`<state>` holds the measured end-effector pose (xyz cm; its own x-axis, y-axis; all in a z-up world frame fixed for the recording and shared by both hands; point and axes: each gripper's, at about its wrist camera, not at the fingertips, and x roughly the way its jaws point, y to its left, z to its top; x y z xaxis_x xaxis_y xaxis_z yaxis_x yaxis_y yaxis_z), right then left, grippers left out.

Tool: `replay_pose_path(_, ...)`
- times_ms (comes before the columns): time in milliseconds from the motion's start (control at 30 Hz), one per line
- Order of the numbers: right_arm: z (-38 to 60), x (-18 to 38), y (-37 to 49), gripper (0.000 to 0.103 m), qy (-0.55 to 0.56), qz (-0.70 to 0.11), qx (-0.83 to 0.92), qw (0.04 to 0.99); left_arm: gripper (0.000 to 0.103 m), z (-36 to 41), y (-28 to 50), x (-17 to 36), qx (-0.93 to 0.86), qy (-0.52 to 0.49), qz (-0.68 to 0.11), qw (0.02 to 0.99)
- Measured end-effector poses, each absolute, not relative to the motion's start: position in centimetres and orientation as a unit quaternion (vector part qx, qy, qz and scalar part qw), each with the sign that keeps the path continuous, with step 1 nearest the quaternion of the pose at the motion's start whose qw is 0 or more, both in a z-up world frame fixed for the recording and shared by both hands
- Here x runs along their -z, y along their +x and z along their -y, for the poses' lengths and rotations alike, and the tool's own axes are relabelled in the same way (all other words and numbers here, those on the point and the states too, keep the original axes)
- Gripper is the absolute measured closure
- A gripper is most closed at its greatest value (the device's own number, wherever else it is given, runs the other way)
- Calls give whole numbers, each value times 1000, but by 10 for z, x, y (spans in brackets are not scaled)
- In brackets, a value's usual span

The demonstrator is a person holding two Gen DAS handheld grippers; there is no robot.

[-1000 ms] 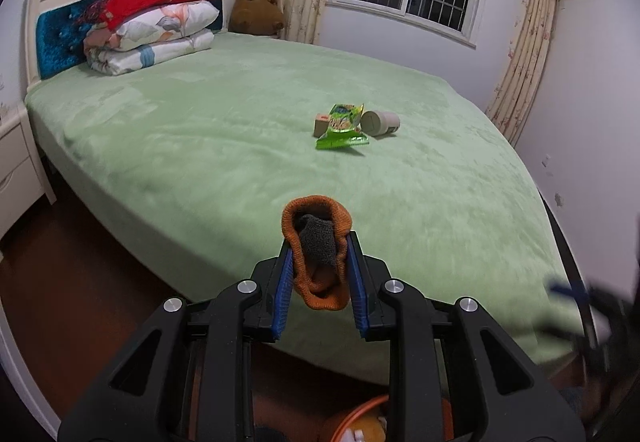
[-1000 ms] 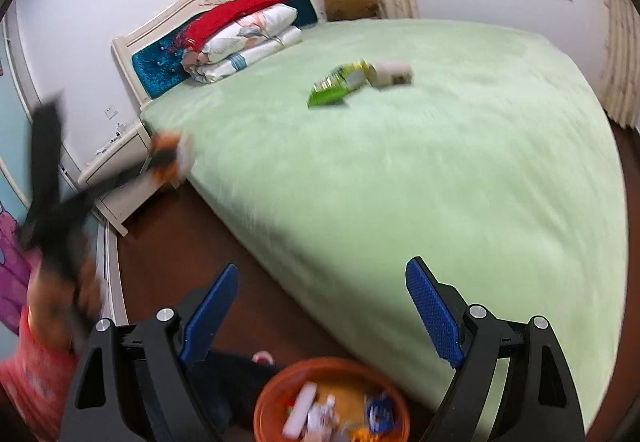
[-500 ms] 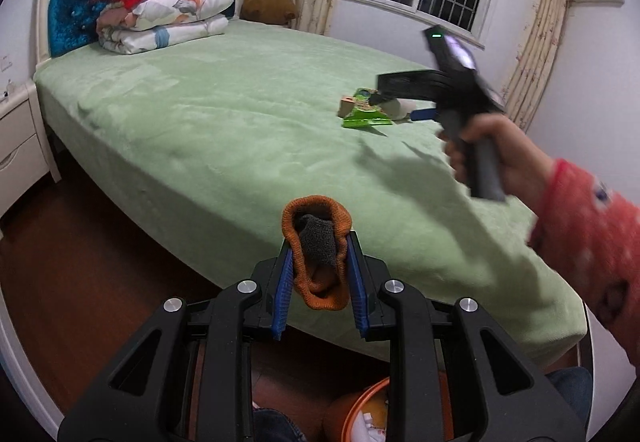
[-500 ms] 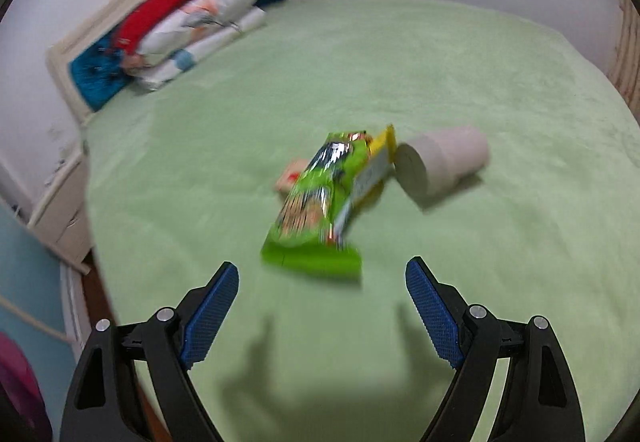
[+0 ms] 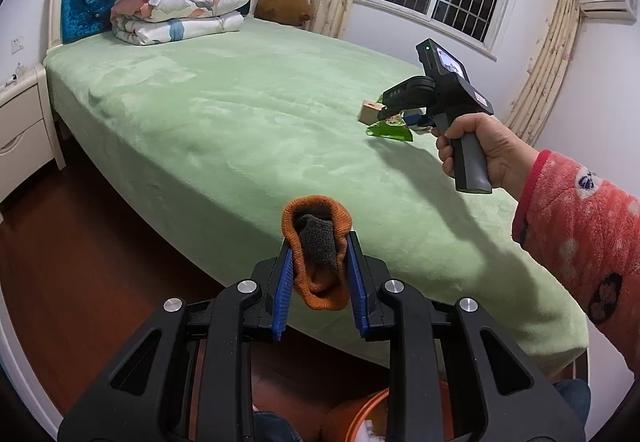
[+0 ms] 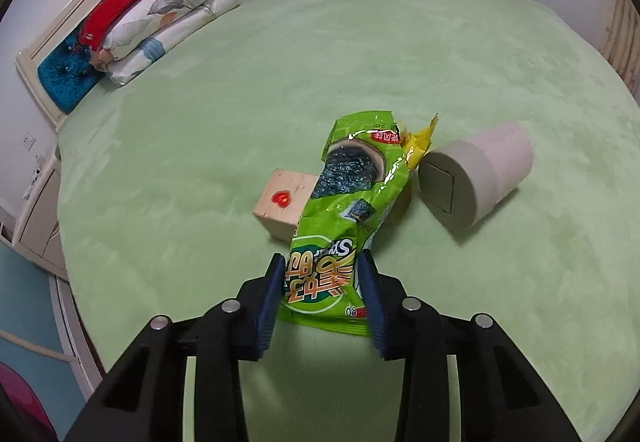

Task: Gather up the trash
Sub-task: 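Carry the sock and snack bag to the orange bucket and open both grippers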

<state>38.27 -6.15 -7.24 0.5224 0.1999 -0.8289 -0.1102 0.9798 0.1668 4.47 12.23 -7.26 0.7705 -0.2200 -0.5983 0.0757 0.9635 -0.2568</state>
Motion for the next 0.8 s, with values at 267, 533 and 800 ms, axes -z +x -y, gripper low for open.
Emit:
replay_pose_path(267,86,25,331,66,37,-432,-101,895,79,-118,36,64,81,-114,-324,936)
replay_pose_path(533,142,-21,231,66,33,-386,-125,914,79,-86,17,52,117,-102,-319,935)
replay_pose_path(800,191,-32,106,66,28,-360,-159,919,79,-42,-8,43,162,-71,-326,929)
